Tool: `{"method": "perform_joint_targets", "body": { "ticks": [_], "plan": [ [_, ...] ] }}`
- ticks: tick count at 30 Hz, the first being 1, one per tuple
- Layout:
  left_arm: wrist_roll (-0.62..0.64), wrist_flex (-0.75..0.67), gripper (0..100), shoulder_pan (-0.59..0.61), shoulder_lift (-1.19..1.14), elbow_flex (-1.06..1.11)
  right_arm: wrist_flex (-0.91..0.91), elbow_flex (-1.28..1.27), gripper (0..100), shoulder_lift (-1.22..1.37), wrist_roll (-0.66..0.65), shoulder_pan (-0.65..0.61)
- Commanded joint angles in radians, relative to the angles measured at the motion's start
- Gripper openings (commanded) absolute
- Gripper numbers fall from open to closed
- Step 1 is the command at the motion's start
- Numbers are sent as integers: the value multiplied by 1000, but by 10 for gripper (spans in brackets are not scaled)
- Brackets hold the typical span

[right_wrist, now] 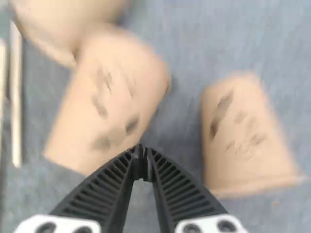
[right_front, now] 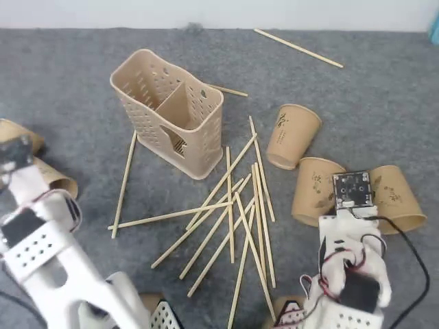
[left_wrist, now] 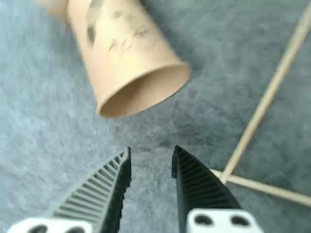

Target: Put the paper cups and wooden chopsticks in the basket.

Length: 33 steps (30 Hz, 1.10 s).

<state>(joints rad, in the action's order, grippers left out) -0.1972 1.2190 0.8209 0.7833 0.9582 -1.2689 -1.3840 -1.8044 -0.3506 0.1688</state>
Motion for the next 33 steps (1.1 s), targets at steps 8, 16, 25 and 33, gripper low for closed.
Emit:
{"method": "perform_joint_targets", "body": {
  "ticks": [8,16,25,33],
  "plan": [
    [91,-215,135,71,21,142,140,390,9,220,100,-254],
    [206,-296,135,92,21,156,203,795,26,892,236,-444],
    [265,-344,135,133,21,157,272,1168,186,1494,236,-458],
    [370,-410,135,193,21,157,542,1415,154,1975,235,-409]
  ]
}}
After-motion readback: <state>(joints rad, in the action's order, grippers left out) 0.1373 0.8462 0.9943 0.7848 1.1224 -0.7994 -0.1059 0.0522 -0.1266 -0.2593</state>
